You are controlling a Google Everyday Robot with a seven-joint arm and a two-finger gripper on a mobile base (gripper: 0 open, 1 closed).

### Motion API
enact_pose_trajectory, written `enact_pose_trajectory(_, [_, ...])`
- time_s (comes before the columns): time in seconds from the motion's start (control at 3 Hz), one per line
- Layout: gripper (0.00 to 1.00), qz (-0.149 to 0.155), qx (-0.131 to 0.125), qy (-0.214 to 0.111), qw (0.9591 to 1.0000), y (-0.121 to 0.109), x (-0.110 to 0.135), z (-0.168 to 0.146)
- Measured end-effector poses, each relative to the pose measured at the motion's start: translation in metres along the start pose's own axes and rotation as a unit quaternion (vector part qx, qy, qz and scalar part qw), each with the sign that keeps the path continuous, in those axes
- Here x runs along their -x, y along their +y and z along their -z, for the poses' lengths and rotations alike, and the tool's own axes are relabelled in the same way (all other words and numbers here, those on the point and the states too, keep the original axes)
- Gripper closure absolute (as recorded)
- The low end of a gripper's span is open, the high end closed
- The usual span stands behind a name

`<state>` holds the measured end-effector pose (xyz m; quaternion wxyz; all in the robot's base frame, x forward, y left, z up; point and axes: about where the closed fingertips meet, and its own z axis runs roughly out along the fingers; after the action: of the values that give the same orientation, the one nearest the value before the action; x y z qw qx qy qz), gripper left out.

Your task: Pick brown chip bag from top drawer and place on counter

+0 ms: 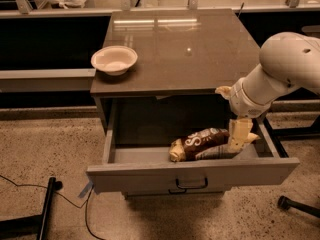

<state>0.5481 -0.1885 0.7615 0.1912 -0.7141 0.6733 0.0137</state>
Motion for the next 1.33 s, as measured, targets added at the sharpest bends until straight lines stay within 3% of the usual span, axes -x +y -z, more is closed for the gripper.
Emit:
enact_pose_trajectory(0.33, [0.18,0.011,0.018,-0.01,0.9997,0.001,-0.003,-0.019])
enact_pose_trajectory(1.0, [0.65,0.021,0.037,-0.02,0.9989,0.004,-0.009,-0.045])
enact_pose_trajectory(1.33, [0.88,0.029,0.02,-0.041,0.9986,0.004,-0.005,-0.033])
